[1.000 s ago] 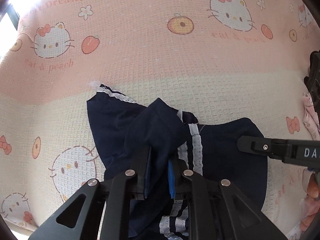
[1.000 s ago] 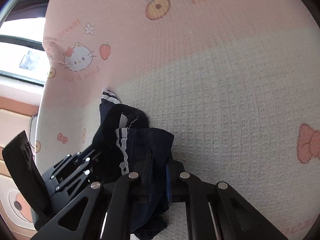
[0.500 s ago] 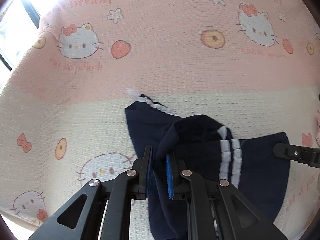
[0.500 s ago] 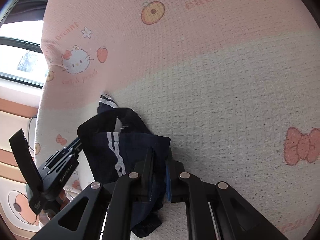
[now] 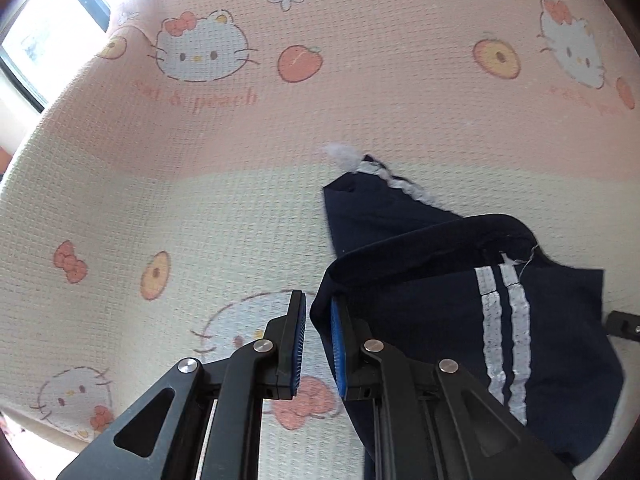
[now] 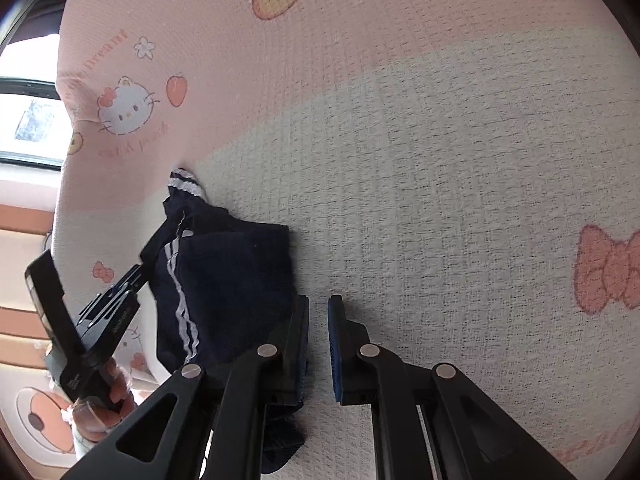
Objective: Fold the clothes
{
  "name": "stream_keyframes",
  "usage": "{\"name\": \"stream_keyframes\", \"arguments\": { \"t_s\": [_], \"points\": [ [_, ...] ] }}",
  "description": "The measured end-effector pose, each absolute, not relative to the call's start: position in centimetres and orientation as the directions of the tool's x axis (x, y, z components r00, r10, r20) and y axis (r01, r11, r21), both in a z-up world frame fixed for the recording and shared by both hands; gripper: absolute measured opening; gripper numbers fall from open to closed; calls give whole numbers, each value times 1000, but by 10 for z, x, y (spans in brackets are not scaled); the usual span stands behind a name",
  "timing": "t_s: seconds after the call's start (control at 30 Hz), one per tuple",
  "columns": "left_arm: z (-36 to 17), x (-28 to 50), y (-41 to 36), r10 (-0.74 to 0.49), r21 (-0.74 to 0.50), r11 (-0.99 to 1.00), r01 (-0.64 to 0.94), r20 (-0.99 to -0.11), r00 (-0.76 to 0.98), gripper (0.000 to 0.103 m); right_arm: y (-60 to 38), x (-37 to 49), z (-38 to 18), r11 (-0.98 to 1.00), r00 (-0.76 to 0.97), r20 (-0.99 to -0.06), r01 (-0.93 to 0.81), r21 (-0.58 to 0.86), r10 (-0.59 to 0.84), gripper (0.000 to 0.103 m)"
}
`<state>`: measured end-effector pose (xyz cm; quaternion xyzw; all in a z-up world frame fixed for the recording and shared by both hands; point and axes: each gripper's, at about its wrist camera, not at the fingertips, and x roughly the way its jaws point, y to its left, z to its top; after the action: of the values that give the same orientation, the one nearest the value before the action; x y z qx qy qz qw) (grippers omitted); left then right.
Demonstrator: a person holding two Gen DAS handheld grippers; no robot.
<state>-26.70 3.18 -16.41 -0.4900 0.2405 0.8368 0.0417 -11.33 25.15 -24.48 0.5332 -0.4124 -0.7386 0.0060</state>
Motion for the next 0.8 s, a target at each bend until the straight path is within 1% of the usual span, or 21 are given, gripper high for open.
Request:
{"name": "stream_keyframes", "arguments": {
  "t_s": [0.07,0.1,0.13,0.17,0.2,0.23,0.27,0.3,0.33,0.4,0.43,0.47,0.5,0.57,0.67,0.8],
  "points": [
    [-165,-269,27,-165,351,-889,-296,-846,-507,11,248,-115,-244,-664,-425,-776,-412,624,-466,8],
    [-164,-270,24,-148,321,-900,-293,-860,-487,11,246,-115,-243,-666,-429,-772,-401,629,-469,9],
    [-164,-273,20,-109,259,-920,-293,-888,-446,11,244,-116,-242,-668,-434,-767,-390,633,-473,9],
    [-163,-275,15,-56,181,-940,-289,-917,-394,11,242,-116,-240,-670,-438,-762,-379,638,-477,14],
    [-161,-276,11,10,97,-955,-280,-934,-356,11,241,-116,-238,-674,-446,-758,-368,640,-476,31],
    [-158,-276,7,84,8,-963,-268,-941,-329,11,240,-115,-236,-678,-454,-754,-357,643,-476,42],
    [-155,-276,2,158,-81,-964,-253,-940,-302,11,238,-115,-234,-682,-461,-749,-346,645,-475,57],
    [-152,-276,-2,233,-169,-957,-235,-932,-277,11,237,-113,-230,-692,-477,-749,-335,639,-460,63],
    [-147,-273,-5,288,-229,-946,-228,-917,-276,11,237,-111,-224,-707,-497,-748,-322,629,-440,63],
    [-135,-266,-6,362,-293,-923,-247,-878,-313,12,235,-106,-214,-732,-537,-745,-304,610,-397,65],
    [-128,-259,-4,388,-299,-911,-283,-854,-348,12,235,-104,-210,-738,-555,-738,-297,606,-383,66],
    [-122,-252,0,401,-281,-901,-330,-828,-392,12,235,-103,-206,-737,-568,-731,-292,610,-380,70],
    [-116,-244,4,401,-247,-896,-370,-809,-429,12,236,-101,-203,-735,-579,-723,-287,614,-377,72],
    [-109,-229,14,389,-179,-886,-429,-789,-475,13,237,-98,-199,-727,-590,-711,-283,625,-382,72],
    [-110,-224,28,377,-165,-873,-459,-825,-421,13,238,-94,-196,-705,-585,-704,-293,646,-403,72],
    [-117,-225,38,327,-169,-894,-414,-879,-347,12,237,-85,-193,-698,-572,-711,-306,648,-410,72]
  ]
}}
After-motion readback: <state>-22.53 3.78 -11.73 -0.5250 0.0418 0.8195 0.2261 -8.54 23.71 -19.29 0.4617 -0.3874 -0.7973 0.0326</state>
